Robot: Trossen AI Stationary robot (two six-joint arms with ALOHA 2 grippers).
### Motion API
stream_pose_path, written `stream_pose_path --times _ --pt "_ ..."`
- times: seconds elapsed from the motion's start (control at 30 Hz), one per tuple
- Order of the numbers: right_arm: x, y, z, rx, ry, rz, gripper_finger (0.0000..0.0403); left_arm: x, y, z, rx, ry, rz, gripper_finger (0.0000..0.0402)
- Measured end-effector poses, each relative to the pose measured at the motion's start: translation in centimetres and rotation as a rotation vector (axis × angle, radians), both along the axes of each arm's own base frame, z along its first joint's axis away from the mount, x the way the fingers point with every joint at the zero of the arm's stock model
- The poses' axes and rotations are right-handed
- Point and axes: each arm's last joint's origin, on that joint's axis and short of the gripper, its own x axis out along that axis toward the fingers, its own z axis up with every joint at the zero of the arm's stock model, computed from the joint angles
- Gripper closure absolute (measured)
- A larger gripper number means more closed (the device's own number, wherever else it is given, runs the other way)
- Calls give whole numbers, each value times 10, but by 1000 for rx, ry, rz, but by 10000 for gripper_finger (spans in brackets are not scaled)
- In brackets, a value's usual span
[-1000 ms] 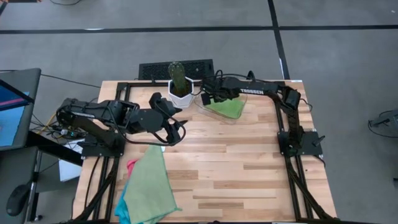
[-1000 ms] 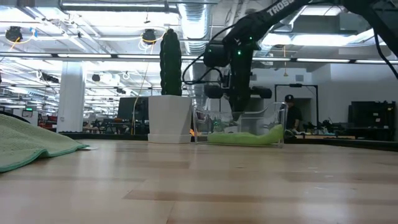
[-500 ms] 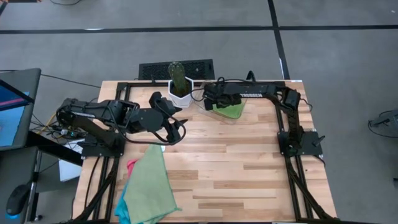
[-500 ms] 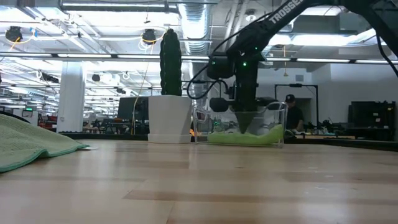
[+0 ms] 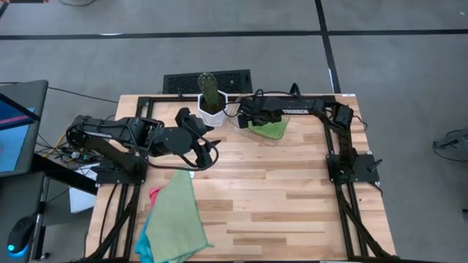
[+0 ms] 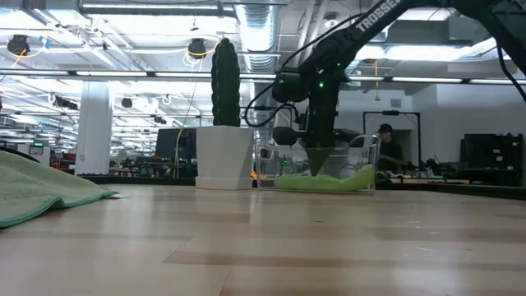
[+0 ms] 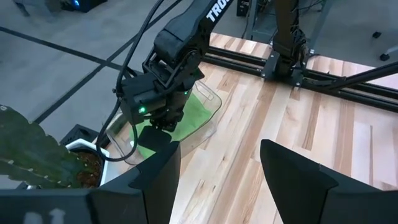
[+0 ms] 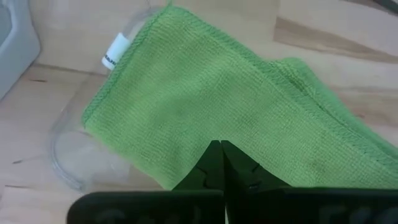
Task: Fold microfiber towels
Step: Put the folded green towel into the transparent bin
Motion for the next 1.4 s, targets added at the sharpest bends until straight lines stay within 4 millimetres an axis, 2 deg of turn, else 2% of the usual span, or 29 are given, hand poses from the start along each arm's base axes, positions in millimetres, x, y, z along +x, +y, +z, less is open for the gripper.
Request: stream_pose_path --times 0.07,0.23,0.4,0.57,0.73,0.87,1.0,1.2,1.4 --pt "0 0 0 -1 0 2 392 0 0 0 0 0 0 187" --pt "8 0 -15 18 -8 15 392 0 0 0 0 0 0 187" --pt "22 0 -28 63 -48 57 391 1 0 0 1 -4 -2 187" --pt "39 4 -15 40 -81 156 388 1 0 0 1 -7 -2 187" --pt "54 10 11 -6 -110 216 389 1 0 1 1 -9 -1 187" --pt "49 14 19 -29 -8 209 382 1 0 1 1 -9 -1 187" --pt "35 20 29 -25 109 224 383 1 0 1 -3 -11 1 187" --pt "13 41 17 45 361 276 388 1 0 1 -4 -11 1 187" --pt "-3 51 -5 98 422 245 387 1 0 1 8 -7 -6 187"
